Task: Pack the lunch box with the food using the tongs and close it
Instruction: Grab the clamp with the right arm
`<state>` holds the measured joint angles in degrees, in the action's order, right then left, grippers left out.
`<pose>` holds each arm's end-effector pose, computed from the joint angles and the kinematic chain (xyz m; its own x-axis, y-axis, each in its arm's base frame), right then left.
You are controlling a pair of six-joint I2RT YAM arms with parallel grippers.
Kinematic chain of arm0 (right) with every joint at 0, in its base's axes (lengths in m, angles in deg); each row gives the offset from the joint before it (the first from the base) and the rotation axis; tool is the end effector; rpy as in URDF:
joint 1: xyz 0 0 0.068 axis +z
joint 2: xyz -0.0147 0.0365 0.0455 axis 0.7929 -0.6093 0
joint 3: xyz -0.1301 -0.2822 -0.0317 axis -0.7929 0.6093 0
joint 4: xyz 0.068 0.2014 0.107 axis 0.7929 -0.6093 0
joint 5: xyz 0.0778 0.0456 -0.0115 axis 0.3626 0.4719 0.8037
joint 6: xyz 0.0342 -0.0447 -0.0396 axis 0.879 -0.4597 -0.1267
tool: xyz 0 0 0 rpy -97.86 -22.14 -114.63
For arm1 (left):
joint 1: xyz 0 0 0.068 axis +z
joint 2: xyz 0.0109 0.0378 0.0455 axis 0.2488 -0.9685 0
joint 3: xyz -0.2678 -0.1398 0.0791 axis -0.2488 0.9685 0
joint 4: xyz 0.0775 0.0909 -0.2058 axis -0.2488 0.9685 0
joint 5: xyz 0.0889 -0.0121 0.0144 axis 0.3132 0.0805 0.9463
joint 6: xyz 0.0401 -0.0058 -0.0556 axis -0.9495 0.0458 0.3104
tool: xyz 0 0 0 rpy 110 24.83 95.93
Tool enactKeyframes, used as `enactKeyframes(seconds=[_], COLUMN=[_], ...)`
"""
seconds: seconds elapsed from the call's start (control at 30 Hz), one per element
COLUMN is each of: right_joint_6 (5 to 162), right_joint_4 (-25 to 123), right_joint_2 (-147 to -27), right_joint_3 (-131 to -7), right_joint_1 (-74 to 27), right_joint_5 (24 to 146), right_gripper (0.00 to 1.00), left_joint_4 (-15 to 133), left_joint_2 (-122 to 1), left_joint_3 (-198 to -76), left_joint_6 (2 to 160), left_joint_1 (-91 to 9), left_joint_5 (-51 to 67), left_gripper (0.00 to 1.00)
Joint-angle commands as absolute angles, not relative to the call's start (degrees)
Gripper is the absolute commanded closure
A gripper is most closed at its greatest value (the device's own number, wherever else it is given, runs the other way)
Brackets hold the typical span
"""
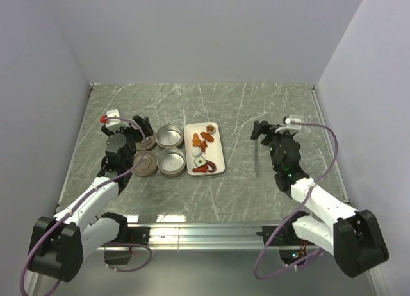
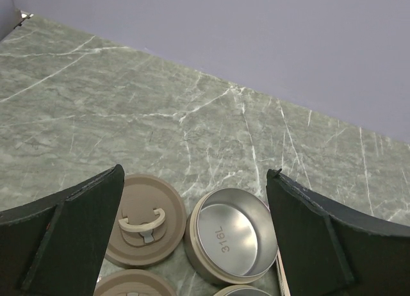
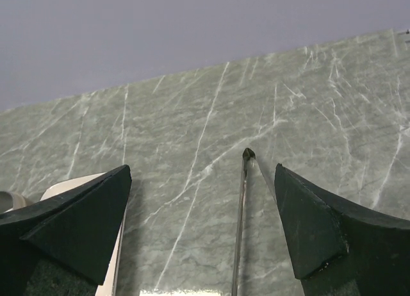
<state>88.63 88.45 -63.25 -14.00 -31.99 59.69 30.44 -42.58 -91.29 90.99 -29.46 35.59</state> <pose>0.1881 0.0518 0.2932 0.0337 0.2268 -0.9733 -0.0513 0.9730 0.2250 0.2002 -0.0348 0.3070 0.0180 -0.3667 -0.9302 -0.0724 0.9274 -0.3670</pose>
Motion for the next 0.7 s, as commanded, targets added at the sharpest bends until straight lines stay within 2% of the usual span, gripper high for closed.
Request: enactKeyframes(seconds=[0.0,0.17,0.37,0.67], right_joint_6=[89.98,92.61,91.39,89.98], right_joint_4=[80.41,62.16,47.98,35.83], right_joint_2=[-66.44,-78.19,-91.29,-106.6], right_joint_3=[-21.07,-34.84,-49.18,-61.77], right_joint_1=[-33.21,-36.72,-40.33,-40.69], right_joint_5=[57.5,59.6,66.01,65.93], right_gripper=[0.0,0.01,0.03,0.06], left_joint_4=[28.76,29.19,29.19,29.63], left_joint_2=[-41.73,-42.43,-44.19,-43.49], left_joint_3=[-92.0,-92.34,-93.13,-92.87], left_joint_6=[90.53,90.97,90.44,90.53], left_joint_1=[-29.61,-29.61,-29.7,-29.61], left_joint_5=[34.14,34.67,31.42,30.54], left_gripper=[0.01,0.01,0.01,0.01])
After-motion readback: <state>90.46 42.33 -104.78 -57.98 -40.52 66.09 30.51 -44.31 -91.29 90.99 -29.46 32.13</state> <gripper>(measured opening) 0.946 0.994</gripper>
